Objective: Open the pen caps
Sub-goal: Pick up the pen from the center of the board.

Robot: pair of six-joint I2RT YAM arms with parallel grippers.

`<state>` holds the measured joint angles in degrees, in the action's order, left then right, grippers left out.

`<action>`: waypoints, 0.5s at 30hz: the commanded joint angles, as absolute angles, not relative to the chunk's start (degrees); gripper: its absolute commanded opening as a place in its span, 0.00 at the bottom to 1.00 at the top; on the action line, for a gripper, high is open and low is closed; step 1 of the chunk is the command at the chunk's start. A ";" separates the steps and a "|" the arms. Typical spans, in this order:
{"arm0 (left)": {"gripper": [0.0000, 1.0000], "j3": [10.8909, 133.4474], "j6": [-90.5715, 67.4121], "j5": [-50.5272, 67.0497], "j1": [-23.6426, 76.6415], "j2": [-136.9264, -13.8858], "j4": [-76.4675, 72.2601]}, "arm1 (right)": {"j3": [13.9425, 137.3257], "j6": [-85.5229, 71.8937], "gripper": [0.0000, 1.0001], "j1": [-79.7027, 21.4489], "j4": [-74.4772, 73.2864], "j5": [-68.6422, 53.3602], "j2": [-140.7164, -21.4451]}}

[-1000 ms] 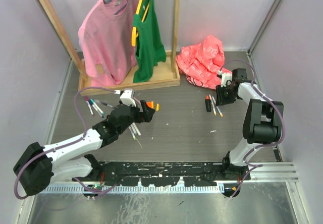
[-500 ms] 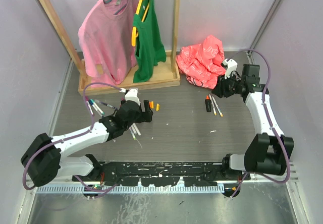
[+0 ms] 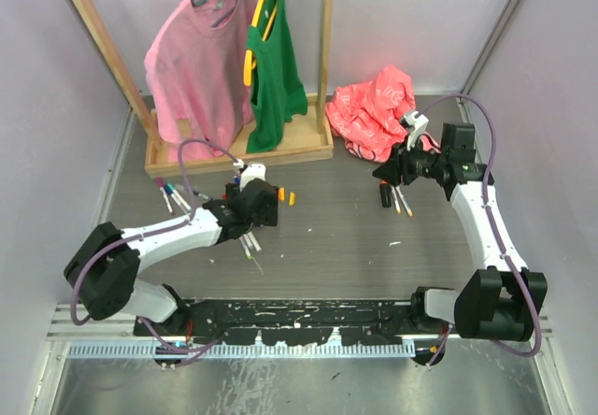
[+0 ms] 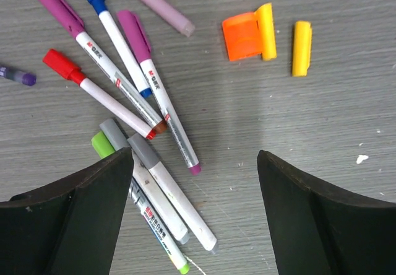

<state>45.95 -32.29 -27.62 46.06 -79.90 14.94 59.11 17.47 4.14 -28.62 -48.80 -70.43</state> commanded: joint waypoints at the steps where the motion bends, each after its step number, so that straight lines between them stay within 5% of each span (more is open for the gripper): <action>1: 0.82 48.12 -33.53 -28.46 45.97 -81.99 15.35 | 59.61 19.34 0.42 4.25 -29.17 -49.21 -69.79; 15: 0.68 51.14 -35.76 -27.20 43.74 -88.95 15.26 | 59.19 19.07 0.42 4.23 -28.88 -49.36 -68.40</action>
<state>49.17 -34.33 -27.07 45.15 -88.12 16.14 58.81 18.33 4.23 -29.65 -48.69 -70.32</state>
